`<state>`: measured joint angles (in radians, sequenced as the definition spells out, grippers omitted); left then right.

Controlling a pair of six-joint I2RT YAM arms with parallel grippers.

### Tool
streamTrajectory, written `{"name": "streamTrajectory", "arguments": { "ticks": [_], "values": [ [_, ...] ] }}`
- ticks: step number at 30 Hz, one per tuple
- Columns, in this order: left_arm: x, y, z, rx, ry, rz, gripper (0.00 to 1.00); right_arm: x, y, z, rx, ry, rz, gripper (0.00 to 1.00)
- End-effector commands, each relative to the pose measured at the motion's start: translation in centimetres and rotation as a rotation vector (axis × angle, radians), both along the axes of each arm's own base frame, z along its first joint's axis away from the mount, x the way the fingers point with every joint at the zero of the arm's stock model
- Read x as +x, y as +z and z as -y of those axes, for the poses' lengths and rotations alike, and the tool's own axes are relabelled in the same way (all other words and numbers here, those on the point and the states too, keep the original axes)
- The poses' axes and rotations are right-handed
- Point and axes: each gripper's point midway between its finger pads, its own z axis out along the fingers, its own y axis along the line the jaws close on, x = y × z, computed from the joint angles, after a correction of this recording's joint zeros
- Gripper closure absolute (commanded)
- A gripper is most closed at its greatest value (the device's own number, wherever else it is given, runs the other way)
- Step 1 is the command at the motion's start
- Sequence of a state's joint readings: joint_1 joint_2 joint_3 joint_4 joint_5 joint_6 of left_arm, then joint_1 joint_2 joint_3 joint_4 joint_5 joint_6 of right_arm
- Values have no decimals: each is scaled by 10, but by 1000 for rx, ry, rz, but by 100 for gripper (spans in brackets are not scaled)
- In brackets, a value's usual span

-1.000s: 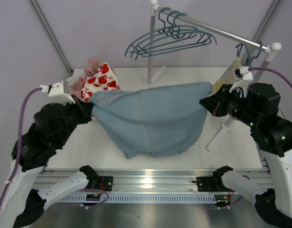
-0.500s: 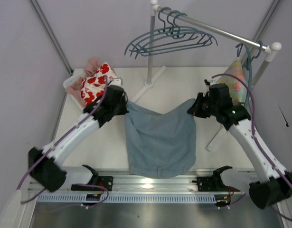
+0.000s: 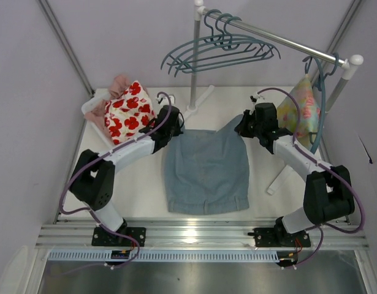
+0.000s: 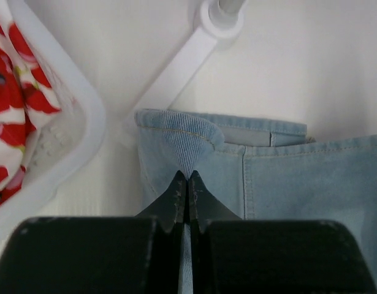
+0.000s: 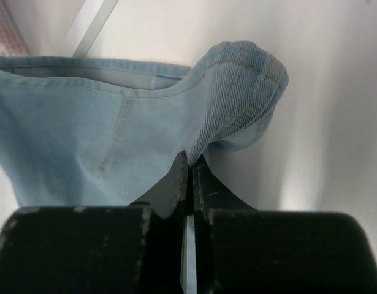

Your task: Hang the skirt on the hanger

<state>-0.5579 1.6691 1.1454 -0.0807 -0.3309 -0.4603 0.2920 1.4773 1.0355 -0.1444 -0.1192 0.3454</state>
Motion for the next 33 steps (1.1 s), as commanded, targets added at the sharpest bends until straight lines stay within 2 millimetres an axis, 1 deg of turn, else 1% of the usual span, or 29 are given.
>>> {"name": "streamTrajectory", "arguments": {
  "ticks": [1,2,3,4,5,6,7,8,9,10,11,13,14,15,16,17,18,19,20,21,22,24,25,27,29,30,31,32,33],
  "values": [
    [48,46,-4,-9,101,169,96,47,17,21,2,-83,144,97],
    [48,37,-12,34,123,113,88,51,11,21,0,-81,120,92],
    [50,35,-14,44,145,89,77,54,-5,23,-16,-86,65,72],
    [50,25,-18,74,161,55,64,54,-4,26,-37,-82,28,55],
    [46,24,-28,113,188,27,38,54,-7,28,-53,-83,2,41],
    [43,23,-32,129,200,16,26,48,-17,28,-68,-75,-55,25],
    [38,23,-36,138,209,8,17,47,-13,25,-64,-64,-59,22],
    [33,39,-39,119,211,28,6,45,-8,20,-51,-40,-57,14],
    [28,45,-40,112,202,34,5,41,-5,17,-52,-28,-59,8],
    [19,44,-42,107,189,25,4,37,6,13,-52,-13,-35,7],
    [11,65,-39,59,158,55,3,31,10,4,-73,17,-18,7],
    [-5,72,-39,48,125,50,3,22,18,-5,-102,38,-4,7],
    [-20,83,-38,39,106,69,3,13,27,-20,-118,73,25,7],
    [-33,75,-43,57,108,42,3,7,27,-25,-131,86,23,7],
    [-43,76,-43,60,107,40,3,5,28,-24,-166,63,31,7],
    [-59,61,-45,84,101,6,4,-1,30,-32,-191,60,40,7],
    [-69,69,-49,50,127,18,4,-5,29,-32,-211,47,31,8],
    [-79,66,-51,46,123,1,4,-6,31,-30,-228,23,39,8],
    [-94,42,-56,49,126,-45,5,-10,35,-33,-219,23,46,8],
    [-103,49,-56,2,115,-29,5,-11,38,-35,-199,22,50,9],
    [-110,45,-56,-19,107,-35,5,-13,40,-37,-171,14,45,9],
    [-124,18,-60,-47,110,-71,7,-15,49,-39,-140,3,58,9],
    [-130,10,-63,-48,113,-86,8,-15,53,-38,-133,-6,63,9],
    [-133,-2,-66,-49,134,-107,10,-12,64,-39,-117,-14,96,10],
    [-132,-13,-67,-31,145,-128,11,-11,59,-45,-111,21,109,11],
    [-130,-15,-67,-29,147,-131,12,-4,50,-52,-99,34,109,11],
    [-126,-23,-70,-23,161,-152,13,-5,38,-61,-78,71,83,12],
    [-122,-27,-72,-27,173,-161,13,-3,29,-69,-64,92,67,14],
    [-118,-29,-73,-31,180,-163,14,3,22,-74,-53,92,61,16]
  ]
}}
